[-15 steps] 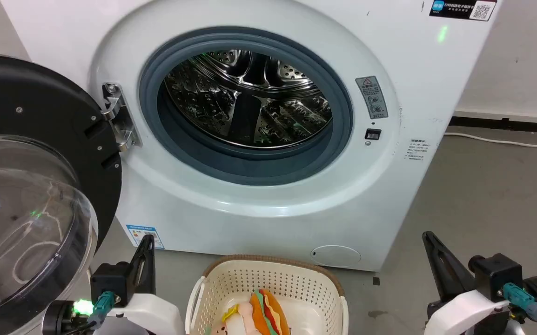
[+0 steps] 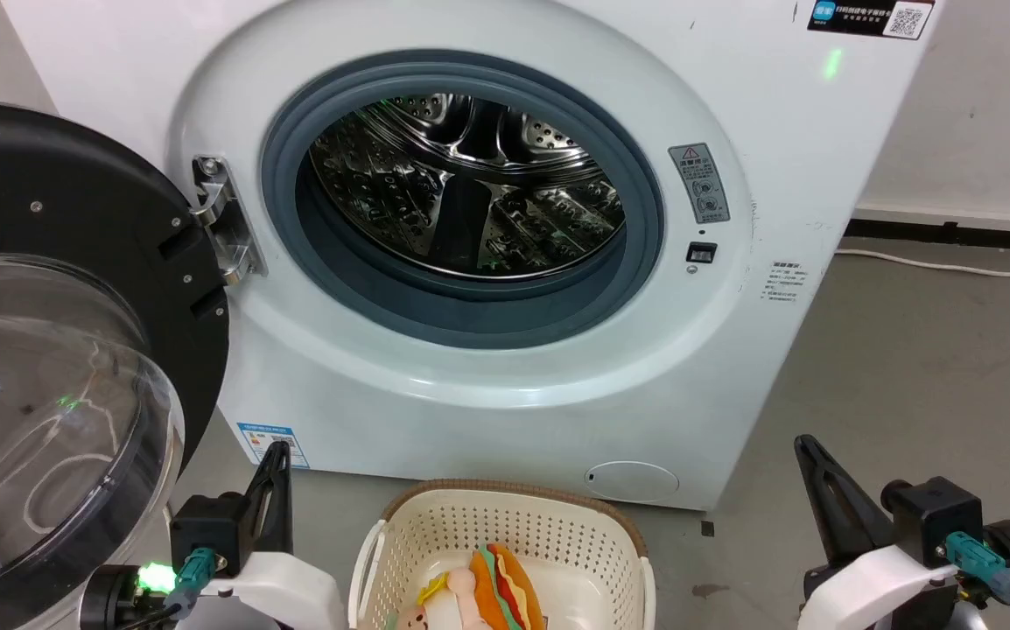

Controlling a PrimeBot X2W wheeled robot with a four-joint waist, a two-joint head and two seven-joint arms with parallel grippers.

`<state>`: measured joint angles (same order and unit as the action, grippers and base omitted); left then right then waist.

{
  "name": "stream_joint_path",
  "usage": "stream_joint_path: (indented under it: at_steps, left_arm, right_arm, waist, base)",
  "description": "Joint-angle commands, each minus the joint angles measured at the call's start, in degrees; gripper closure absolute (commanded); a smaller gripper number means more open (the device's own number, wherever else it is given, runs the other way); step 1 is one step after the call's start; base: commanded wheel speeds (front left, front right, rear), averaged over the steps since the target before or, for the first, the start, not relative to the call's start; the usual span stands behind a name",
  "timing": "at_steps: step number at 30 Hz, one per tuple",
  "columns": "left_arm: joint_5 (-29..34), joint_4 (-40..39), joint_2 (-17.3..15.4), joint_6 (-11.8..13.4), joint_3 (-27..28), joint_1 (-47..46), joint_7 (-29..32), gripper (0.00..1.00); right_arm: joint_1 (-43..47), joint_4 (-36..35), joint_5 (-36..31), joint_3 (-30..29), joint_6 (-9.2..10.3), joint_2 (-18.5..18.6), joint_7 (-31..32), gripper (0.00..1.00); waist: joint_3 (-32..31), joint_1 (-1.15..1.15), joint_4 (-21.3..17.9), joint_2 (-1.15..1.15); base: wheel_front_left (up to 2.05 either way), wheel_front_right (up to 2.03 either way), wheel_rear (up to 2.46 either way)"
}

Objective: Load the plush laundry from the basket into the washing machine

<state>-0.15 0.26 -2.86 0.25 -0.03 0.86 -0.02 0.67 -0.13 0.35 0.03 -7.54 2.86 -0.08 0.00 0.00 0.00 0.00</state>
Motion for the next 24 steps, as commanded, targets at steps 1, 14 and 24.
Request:
stream_joint_path:
  at_steps: [1, 14, 24]
  left_arm:
    - [0.15, -0.26, -0.01, -0.25, 0.03, -0.86, 0.02, 1.00]
    - [-0.01, 0.02, 0.00, 0.08, -0.01, 0.04, -0.01, 0.00]
    - [-0.23, -0.20, 0.00, 0.34, -0.83, -0.09, -1.10, 0.00]
  right_arm:
    - [-0.67, 0.13, -0.35, -0.03, 0.05, 0.01, 0.08, 1.00]
    - [0.02, -0.01, 0.06, 0.04, 0.00, 0.00, -0.01, 0.00]
    - [-0.02, 0.02, 1.38, -0.15, 0.00, 0.00, -1.09, 0.00]
  waist:
    - [0.00, 0.00, 0.00, 0.00]
    - [0.00, 0.00, 0.00, 0.00]
    - [0.28, 0.00, -0.19, 0.00]
  base:
    - [0.00, 0.00, 0.00]
    - [0.00, 0.00, 0.00]
    - [0.00, 0.00, 0.00]
